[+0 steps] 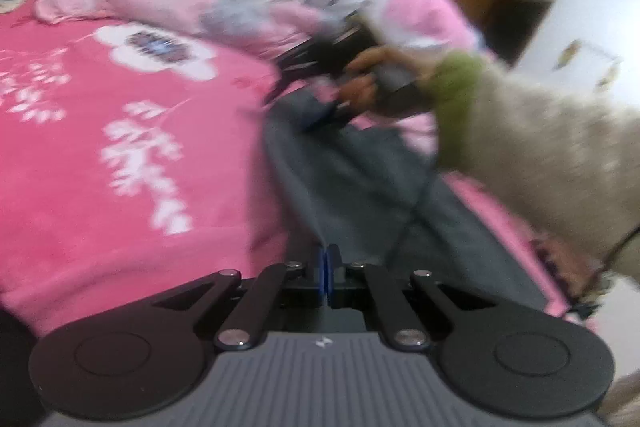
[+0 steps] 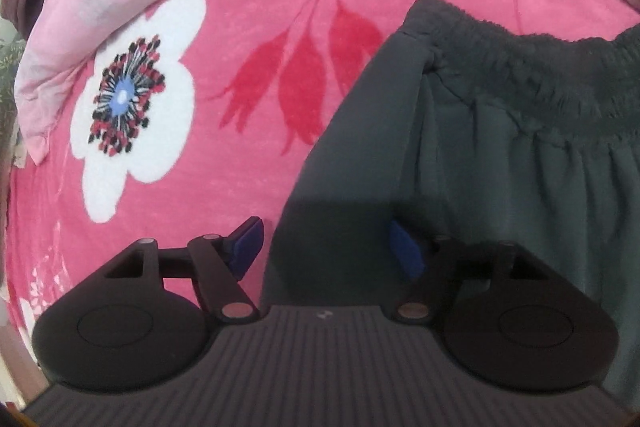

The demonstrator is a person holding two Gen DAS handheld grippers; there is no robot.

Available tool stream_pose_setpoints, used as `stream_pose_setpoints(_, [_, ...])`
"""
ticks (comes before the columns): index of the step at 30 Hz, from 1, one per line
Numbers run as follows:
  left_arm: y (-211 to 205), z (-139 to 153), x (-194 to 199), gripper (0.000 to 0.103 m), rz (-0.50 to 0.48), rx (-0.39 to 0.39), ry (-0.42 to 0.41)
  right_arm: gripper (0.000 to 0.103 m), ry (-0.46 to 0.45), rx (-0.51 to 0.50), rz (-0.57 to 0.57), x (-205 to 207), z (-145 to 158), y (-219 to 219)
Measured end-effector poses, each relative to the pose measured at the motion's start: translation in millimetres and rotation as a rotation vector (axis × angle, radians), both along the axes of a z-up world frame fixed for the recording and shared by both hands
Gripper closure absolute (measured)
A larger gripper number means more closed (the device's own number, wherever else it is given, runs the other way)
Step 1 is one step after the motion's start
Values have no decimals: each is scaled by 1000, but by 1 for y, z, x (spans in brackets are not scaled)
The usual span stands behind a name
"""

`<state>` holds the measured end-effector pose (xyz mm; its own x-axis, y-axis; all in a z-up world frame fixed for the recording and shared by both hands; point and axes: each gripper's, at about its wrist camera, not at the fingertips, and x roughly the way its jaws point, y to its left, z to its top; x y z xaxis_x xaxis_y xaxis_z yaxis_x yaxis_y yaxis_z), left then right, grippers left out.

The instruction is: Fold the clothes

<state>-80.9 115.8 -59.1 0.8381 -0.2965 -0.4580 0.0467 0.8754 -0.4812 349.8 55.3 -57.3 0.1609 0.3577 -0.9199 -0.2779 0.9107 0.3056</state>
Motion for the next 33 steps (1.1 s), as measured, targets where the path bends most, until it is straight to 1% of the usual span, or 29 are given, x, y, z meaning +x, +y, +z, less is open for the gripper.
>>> stream_pose_setpoints(1, [-2,3,-1,101,-18,-18,-24,32,-4,5,2,0,0,0])
stream_pose_setpoints(5, [-7,10,-2,101,-38,-3,-47,30,9,23,-9,2,2,-2])
stream_pose_setpoints(7, [-5,10,-2,101,-48,-47,-52,30,0,16,-1,1,2,0])
stream_pose_setpoints(9, [-4,10,0,101,-62,-98,-60,30,-29,4,23,-1,2,3])
stream_pose_setpoints(11, [-4,10,3,101,-87,-152,-73,40,-76,-18,60,-5,2,6])
stream_pose_setpoints(12, [-6,11,4,101,-103,-180,-82,57,-107,-42,79,-7,3,6])
stream_pose_setpoints(13, [-8,12,6,101,-122,-201,-88,77,-136,-64,96,-9,4,5])
stream_pose_setpoints(14, [-12,13,9,101,-141,-215,-93,87,-152,-68,107,-9,6,1])
stream_pose_setpoints(15, [-15,14,12,101,-160,-230,-98,97,-155,-49,108,-8,9,-7])
stream_pose_setpoints(20, [-43,29,33,101,-290,-260,-136,99,-205,65,101,-2,36,-57])
stream_pose_setpoints(25, [-88,47,61,101,-439,-253,-177,100,-288,120,78,3,67,-118])
stream_pose_setpoints(29, [-132,55,86,101,-541,-244,-182,100,-326,153,42,12,76,-168])
stream_pose_setpoints(33, [-175,54,113,101,-623,-226,-158,100,-353,183,-4,22,72,-219])
